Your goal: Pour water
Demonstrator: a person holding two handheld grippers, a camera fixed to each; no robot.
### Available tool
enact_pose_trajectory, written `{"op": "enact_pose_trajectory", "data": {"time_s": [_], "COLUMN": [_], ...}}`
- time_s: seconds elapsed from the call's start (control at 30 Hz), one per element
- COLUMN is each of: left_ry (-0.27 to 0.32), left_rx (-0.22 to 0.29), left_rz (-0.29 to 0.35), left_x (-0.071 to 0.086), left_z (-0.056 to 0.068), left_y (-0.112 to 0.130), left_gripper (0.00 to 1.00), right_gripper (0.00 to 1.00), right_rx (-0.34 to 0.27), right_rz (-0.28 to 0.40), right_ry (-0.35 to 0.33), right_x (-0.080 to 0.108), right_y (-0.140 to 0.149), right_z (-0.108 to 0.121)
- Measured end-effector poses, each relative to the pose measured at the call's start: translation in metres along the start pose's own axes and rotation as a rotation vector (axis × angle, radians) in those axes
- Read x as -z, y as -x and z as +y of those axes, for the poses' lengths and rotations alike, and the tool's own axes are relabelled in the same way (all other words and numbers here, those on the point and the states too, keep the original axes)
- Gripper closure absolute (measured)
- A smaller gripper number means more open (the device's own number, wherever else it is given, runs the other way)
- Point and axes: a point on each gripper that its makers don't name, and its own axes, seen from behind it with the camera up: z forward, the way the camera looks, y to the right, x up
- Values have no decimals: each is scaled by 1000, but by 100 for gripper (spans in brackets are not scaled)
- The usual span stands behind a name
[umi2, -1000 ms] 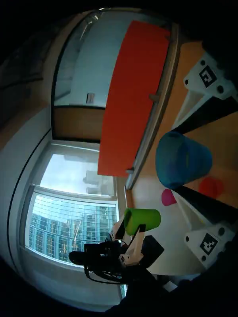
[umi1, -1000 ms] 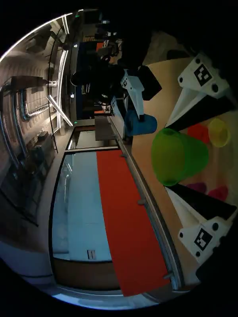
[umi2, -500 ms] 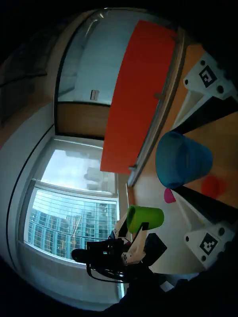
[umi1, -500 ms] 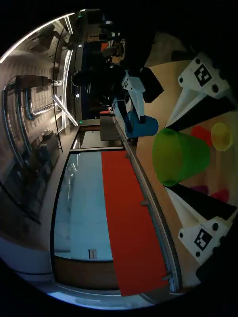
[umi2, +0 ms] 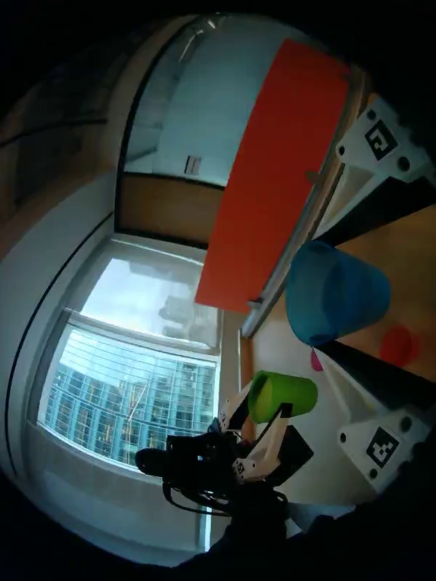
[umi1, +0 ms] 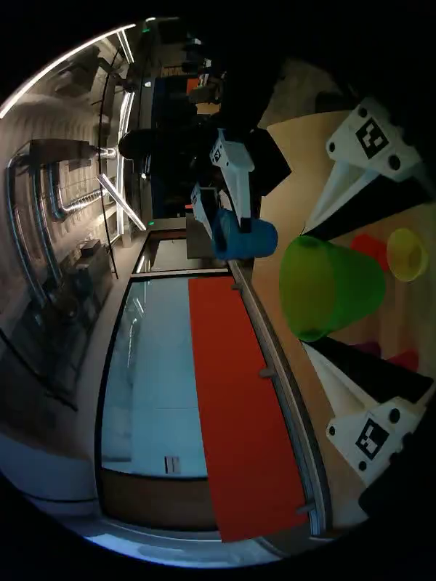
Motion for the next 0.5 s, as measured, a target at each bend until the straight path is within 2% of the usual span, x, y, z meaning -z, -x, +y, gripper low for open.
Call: {"op": "enact_pose_trajectory", "data": {"time_s": [0.5], "left_ry": [20], "left_rx": [-6], "left_rz": [20], "left_x": [-1], "left_z": [16], "left_y": [-4], "left_gripper": [11], "right_gripper": [8], "right_rx": [145], "right_rz": [21], "right_ry": [-3], "right_x": [-10], "right_y": [-28], "right_z": [4]}}
